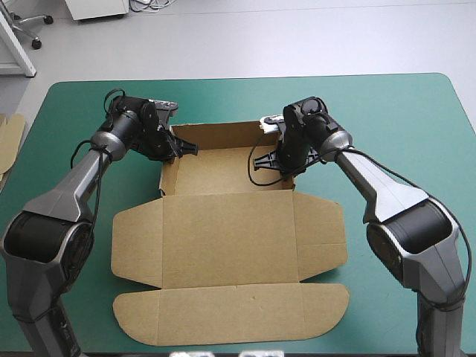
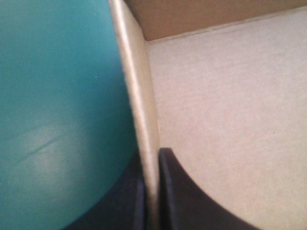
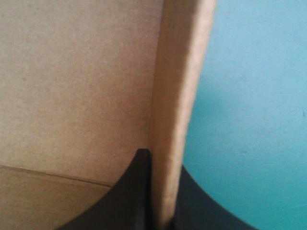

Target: Fold the box

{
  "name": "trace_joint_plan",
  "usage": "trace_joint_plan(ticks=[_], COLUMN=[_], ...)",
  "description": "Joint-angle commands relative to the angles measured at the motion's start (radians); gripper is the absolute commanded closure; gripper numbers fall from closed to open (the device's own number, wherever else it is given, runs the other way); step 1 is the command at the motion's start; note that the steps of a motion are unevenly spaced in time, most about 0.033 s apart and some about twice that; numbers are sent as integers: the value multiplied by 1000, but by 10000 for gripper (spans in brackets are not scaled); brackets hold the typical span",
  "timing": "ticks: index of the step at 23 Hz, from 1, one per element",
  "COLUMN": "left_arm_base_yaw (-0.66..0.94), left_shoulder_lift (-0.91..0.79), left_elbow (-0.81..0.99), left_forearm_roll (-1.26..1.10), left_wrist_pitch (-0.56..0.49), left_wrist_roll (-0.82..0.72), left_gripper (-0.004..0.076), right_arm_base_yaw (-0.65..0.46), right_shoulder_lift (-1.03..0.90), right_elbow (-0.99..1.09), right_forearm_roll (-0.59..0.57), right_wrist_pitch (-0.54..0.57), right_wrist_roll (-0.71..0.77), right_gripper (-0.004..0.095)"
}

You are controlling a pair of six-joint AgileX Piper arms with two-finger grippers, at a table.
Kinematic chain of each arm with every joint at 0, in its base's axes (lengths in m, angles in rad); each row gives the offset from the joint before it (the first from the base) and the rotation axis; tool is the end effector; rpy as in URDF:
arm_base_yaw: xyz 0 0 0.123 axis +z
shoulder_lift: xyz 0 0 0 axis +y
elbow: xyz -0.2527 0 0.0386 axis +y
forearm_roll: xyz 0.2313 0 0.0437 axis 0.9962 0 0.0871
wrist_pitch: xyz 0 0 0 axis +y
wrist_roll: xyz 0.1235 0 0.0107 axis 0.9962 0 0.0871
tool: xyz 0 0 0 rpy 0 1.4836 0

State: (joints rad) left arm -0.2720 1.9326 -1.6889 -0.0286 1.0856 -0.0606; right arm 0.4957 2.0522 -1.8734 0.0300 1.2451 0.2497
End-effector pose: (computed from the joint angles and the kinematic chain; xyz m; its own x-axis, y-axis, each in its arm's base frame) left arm 0.3849 -0.1106 0.2150 -0.9295 0.1826 -0.3203 0.2083 0.9769 -0.0477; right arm 0.3636 0.2006 0.2104 -0.9504 -0.2225 -0.2172 -0.2458 0.9655 0.0862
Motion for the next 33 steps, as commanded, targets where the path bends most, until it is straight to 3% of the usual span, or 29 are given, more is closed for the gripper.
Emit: trace_joint_plan(ticks=[1,13,15,18,20,21,33], left_arm_base_yaw=[-6,-6,-6,-6,-6,-6,-6], left_shoulder_lift=[-11,-11,-15,-26,-26,-26,-26], left_elbow=[-7,-7,-9,-10,-24,-30,-150], left_forearm_roll=[-21,-30,-30,-34,-46,-58,-54], left_wrist_pitch=[23,-17,-32,-44,-40,-40,-71], left_wrist_roll=[39,61,61,61,61,61,61], left_gripper=[738,724,633,414,311,291,283], right_arm_base_yaw=[8,8,8,8,8,8,8], right_shoulder_lift=[-29,-29,-29,-29,-29,-29,-29], right_elbow=[-17,-17,-23,-72,-109,-124,-198], right_forearm_roll=[37,37,37,23,10,17,14], right_wrist_pitch=[2,-22,-11,3,3,3,3], right_wrist_roll=[-54,-62,-87,-94,-94,-94,-94], right_gripper=[922,904,821,527,388,366,367])
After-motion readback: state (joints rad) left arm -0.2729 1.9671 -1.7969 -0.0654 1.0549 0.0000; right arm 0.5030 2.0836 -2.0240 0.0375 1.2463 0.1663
